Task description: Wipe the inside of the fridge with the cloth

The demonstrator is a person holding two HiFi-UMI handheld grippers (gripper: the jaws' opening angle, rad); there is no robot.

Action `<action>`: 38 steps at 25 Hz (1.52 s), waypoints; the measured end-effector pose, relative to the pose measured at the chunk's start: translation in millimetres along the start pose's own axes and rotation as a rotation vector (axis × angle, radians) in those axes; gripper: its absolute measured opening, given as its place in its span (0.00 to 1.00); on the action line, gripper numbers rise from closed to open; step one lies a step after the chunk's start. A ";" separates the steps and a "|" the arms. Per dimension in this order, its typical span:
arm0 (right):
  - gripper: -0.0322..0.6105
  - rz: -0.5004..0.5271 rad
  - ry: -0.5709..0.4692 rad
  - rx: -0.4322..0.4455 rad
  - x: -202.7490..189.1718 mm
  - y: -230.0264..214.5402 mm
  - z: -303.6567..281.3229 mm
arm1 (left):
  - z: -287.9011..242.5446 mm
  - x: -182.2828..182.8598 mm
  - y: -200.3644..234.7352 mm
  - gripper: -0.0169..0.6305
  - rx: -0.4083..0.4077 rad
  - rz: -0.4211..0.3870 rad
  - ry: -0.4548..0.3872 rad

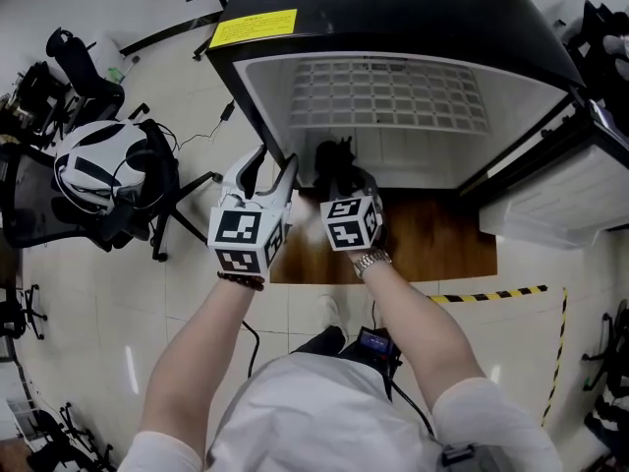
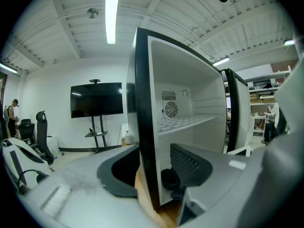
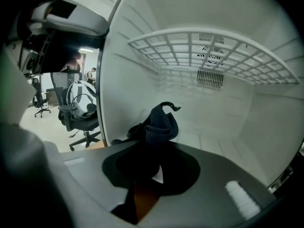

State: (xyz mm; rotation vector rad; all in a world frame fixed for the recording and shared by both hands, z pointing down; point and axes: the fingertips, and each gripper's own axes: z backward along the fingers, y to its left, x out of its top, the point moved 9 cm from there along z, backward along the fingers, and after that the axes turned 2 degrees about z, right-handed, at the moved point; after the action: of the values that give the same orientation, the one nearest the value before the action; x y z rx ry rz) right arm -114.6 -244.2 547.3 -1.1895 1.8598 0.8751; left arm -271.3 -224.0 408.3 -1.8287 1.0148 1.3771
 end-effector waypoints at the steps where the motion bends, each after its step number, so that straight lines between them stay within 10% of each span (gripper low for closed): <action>1: 0.17 -0.002 0.004 -0.010 -2.3 -5.2 1.9 | -0.1 0.0 -0.1 0.33 0.000 0.000 0.000; 38: 0.17 -0.087 0.159 -0.340 -70.7 -174.2 62.5 | -0.2 0.5 -0.8 0.33 0.027 0.012 0.016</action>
State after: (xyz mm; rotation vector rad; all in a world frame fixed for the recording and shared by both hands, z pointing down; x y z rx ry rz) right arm 82.0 -220.2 551.8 -1.5754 1.8126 1.1054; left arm -270.4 -223.9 408.0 -1.8190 1.0489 1.3514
